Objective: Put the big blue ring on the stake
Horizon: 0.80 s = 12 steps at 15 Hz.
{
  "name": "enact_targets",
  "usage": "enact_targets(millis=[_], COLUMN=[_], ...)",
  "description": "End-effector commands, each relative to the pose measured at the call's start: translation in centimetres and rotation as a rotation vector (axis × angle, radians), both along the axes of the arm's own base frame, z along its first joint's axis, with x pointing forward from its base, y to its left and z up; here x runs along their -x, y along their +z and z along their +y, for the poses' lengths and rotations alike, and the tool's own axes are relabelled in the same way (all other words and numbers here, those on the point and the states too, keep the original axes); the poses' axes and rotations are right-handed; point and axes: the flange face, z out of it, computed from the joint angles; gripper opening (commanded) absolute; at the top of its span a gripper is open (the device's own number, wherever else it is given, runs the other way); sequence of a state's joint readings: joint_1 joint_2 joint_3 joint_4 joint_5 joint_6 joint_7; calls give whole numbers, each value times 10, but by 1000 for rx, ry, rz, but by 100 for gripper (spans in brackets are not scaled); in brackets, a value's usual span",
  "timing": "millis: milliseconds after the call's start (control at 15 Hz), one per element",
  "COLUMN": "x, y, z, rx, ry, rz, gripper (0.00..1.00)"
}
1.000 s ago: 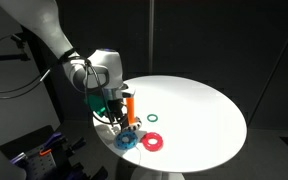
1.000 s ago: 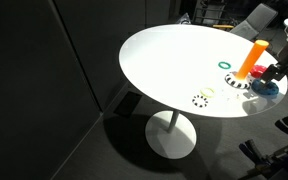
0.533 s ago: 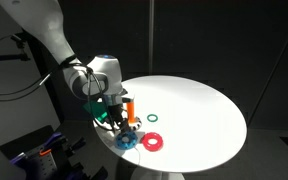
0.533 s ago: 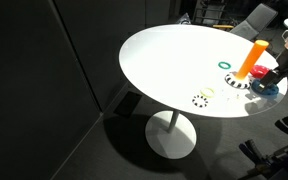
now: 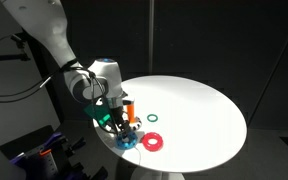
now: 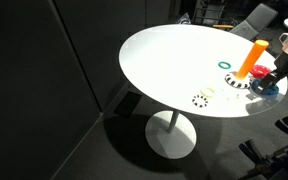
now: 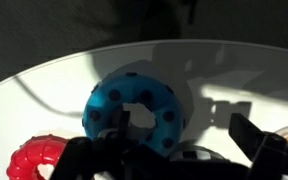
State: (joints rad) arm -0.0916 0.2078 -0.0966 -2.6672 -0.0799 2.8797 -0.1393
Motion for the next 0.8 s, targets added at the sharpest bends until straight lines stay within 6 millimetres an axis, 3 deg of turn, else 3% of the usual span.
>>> enact_targets(millis=[0,133,333,667,733], x=[-2,-2,-2,-8,-9], y=[-4,-6,-8,-3,-1], z=[-5,-5,-6,-8,-10], rx=[-7,-7,-5,8,16], ry=[23,28,29,7,-1], rz=[-10,-6,-3,-7,-9], gripper=[100,72,47,9,10])
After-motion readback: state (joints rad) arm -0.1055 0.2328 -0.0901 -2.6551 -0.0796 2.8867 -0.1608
